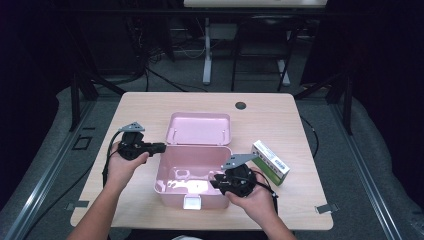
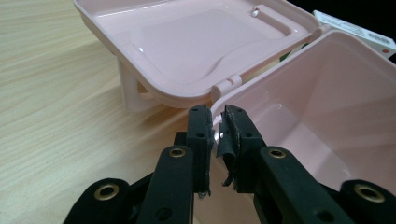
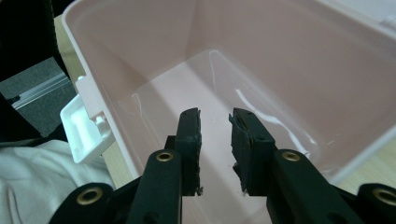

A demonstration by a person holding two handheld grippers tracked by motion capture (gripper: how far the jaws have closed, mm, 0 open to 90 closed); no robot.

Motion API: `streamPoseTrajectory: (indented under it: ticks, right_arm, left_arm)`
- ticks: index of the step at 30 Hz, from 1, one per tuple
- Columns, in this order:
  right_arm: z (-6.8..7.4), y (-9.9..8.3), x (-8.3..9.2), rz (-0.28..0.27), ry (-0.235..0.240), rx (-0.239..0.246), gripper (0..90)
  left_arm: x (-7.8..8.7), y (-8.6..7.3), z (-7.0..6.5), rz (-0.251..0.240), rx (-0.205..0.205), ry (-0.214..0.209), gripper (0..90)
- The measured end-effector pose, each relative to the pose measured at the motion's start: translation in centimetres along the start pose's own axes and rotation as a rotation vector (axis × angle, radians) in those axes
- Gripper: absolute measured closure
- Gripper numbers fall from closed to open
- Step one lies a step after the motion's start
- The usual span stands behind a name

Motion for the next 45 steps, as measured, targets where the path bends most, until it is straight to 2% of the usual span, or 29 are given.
streamPoseTrajectory:
  ticks: [5,8,13,21,27,30,33,37,42,45]
  right_arm:
    - [-0.6,0.5,1.1,0.005,-0.016,0.005,66.8]
    - [-1.2,0.5,1.5,0.013,-0.033,0.011,64.8]
    - [-2.2,0.4,1.9,0.017,-0.048,-0.01,62.2]
    - [-3.4,1.1,3.0,0.011,-0.091,0.011,58.3]
    - [-4.5,1.0,3.9,0.02,-0.131,0.013,55.5]
    - [-5.0,0.9,4.4,0.011,-0.149,0.005,53.8]
    - [-5.6,0.9,4.8,0.003,-0.145,-0.002,52.4]
    - [-6.6,0.9,5.0,0.007,-0.162,-0.004,50.3]
    - [-8.0,1.0,5.5,0.039,-0.184,-0.052,49.9]
    - [-8.9,1.0,5.7,0.068,-0.182,-0.055,49.1]
  left_arm:
    - [0.6,0.0,0.0,-0.001,-0.001,-0.012,75.1]
    - [0.8,-0.3,-0.1,0.021,-0.001,-0.019,68.9]
    - [1.4,-0.5,-0.2,0.014,-0.018,-0.021,65.2]
    - [2.0,-0.4,-0.1,0.024,-0.034,-0.015,60.7]
    - [2.4,-0.5,0.1,0.009,-0.05,0.011,56.2]
    - [2.8,-0.5,0.1,0.008,-0.048,0.023,56.0]
    - [3.0,-0.6,0.1,0.007,-0.053,0.037,55.4]
    - [3.1,-0.7,0.2,0.017,-0.037,0.032,54.6]
    - [3.4,-0.7,0.3,0.028,-0.032,0.038,51.7]
    - [3.4,-0.9,0.3,0.036,-0.048,0.049,52.2]
Point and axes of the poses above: each handheld gripper's, and its own axes: x roughly backward along the jaws, y roughly out of its top, z roughly to its left, the point moved 2 cm from there along -x, roughly forward along the jaws, and after that the axes turned 13 degrees about x, right-handed, at the moved point
